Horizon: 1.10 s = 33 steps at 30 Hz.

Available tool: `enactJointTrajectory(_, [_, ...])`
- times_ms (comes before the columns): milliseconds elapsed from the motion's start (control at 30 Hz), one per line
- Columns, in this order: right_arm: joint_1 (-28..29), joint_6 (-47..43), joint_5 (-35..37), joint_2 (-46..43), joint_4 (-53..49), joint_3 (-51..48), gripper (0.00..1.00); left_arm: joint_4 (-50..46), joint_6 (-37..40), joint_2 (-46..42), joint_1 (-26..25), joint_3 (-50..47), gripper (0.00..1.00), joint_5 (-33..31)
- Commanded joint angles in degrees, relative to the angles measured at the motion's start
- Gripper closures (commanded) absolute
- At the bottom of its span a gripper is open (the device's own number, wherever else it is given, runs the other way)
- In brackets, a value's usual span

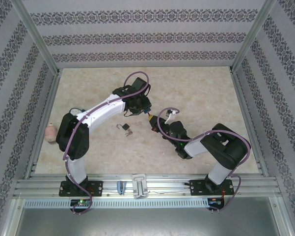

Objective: Unlock with the key

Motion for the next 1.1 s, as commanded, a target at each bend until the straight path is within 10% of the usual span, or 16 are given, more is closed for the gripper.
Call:
enactJointTrajectory(0, [0.0, -3.7, -2.5, -1.8, 8.1, 1.8, 1.00, 0.9, -1.0, -1.6, -0.8, -2.0, 0.71, 8.3])
enactJointTrajectory(1067, [-5.2, 9.6, -12.3, -0.6, 8.1, 5.1, 1.00, 5.0, -2.2, -3.0, 0.7, -5.9, 0.71, 13.1])
